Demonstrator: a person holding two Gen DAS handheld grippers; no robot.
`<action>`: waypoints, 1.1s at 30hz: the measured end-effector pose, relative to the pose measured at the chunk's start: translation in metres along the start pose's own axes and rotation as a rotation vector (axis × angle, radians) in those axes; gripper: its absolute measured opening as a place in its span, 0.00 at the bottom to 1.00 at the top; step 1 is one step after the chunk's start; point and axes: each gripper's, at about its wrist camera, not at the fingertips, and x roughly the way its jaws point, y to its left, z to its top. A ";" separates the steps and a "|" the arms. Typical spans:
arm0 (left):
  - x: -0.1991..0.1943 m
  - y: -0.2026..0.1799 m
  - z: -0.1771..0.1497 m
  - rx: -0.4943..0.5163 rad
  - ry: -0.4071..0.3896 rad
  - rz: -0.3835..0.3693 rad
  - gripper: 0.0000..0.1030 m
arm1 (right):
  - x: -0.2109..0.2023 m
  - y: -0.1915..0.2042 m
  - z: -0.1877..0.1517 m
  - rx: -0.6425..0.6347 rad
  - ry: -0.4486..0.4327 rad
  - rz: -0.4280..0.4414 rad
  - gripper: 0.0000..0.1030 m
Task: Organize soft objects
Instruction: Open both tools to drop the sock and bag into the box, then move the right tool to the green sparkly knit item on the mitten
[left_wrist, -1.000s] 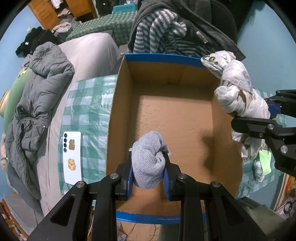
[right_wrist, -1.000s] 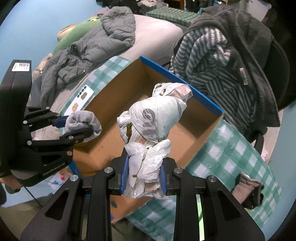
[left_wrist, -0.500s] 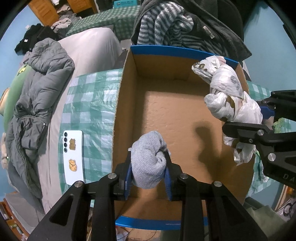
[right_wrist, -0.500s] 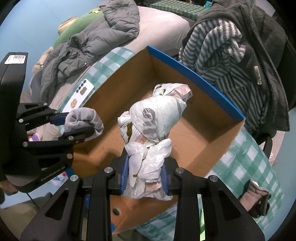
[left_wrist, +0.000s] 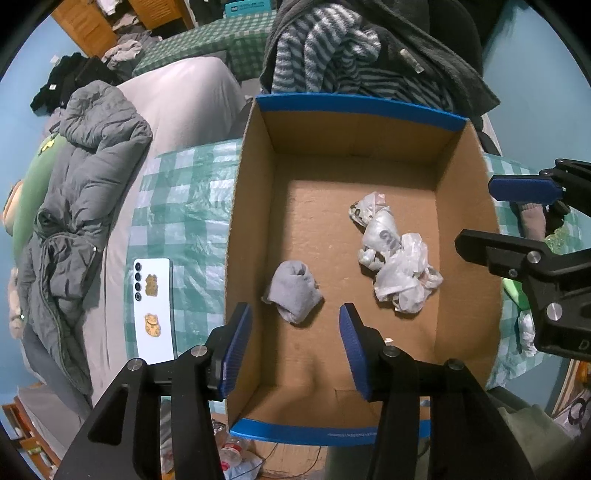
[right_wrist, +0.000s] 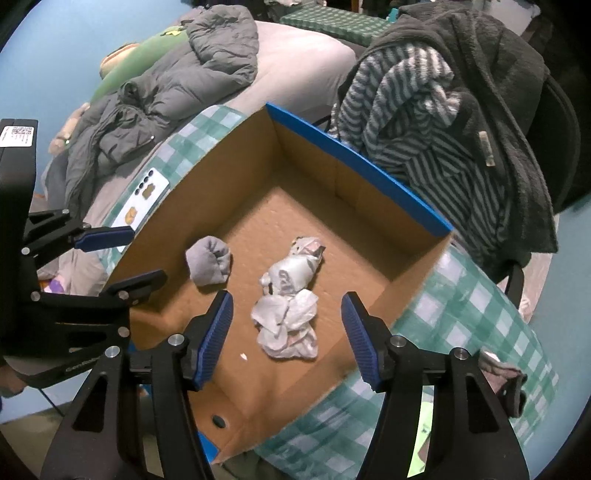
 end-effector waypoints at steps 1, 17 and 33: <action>-0.002 -0.002 0.000 0.004 -0.004 0.001 0.49 | -0.002 -0.002 -0.002 0.004 -0.004 -0.004 0.62; -0.031 -0.067 0.004 0.132 -0.044 -0.019 0.49 | -0.045 -0.060 -0.061 0.149 -0.029 -0.050 0.63; -0.039 -0.144 0.005 0.242 -0.051 -0.037 0.49 | -0.075 -0.132 -0.134 0.280 -0.014 -0.105 0.63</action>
